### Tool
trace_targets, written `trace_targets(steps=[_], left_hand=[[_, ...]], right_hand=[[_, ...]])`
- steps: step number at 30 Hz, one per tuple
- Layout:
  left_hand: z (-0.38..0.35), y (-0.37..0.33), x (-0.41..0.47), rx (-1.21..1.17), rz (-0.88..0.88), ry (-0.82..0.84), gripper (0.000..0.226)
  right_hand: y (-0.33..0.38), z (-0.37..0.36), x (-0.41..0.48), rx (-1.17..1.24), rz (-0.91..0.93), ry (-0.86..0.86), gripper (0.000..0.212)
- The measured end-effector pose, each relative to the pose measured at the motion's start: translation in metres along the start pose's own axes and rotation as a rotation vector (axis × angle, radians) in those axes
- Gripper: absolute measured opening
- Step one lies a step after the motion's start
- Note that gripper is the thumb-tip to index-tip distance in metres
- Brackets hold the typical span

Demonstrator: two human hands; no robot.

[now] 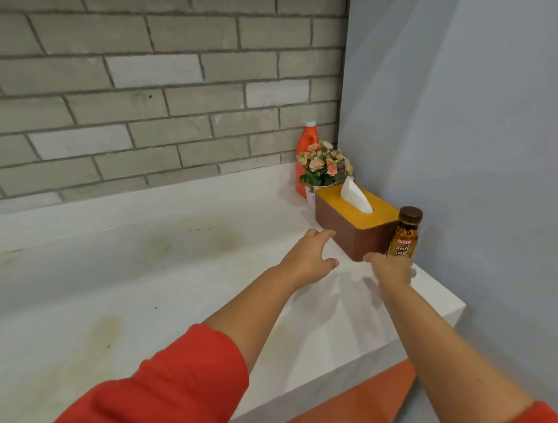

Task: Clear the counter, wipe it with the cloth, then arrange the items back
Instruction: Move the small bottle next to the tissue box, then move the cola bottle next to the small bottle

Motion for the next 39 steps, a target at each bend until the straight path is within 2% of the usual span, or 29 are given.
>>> trace_targets(steps=[3, 6, 11, 13, 26, 34, 39], left_hand=[[0.021, 0.023, -0.024, -0.006, 0.019, -0.044, 0.054], [0.046, 0.06, -0.059, -0.022, 0.073, -0.09, 0.048], [0.091, 0.136, -0.138, -0.009, 0.217, -0.152, 0.032], [0.11, 0.165, -0.173, 0.011, 0.262, -0.181, 0.028], [0.199, 0.32, -0.389, 0.084, 0.594, -0.319, 0.023], [0.225, 0.39, -0.427, 0.105, 0.72, -0.369, 0.024], [0.245, 0.441, -0.434, 0.189, 0.824, -0.361, 0.033]], right_hand=[[-0.001, -0.036, -0.038, 0.025, -0.02, 0.115, 0.073], [0.003, -0.086, -0.092, 0.016, 0.045, 0.331, 0.067], [0.005, -0.163, -0.205, -0.035, 0.188, 0.664, 0.021], [0.0, -0.188, -0.253, -0.078, 0.215, 0.775, 0.012], [-0.045, -0.304, -0.494, -0.26, 0.399, 1.154, 0.005], [-0.052, -0.367, -0.541, -0.358, 0.475, 1.262, 0.013], [-0.047, -0.418, -0.559, -0.406, 0.516, 1.326, 0.007]])
Point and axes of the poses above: each hand's wrist, its own x-axis towards the middle knuckle, its own z-axis out of the back of the hand, y = z × x, the point moved 10 cm from there along x, towards the middle knuckle, and after that the axes turned 5 degrees about x, right-handed, at the moved point
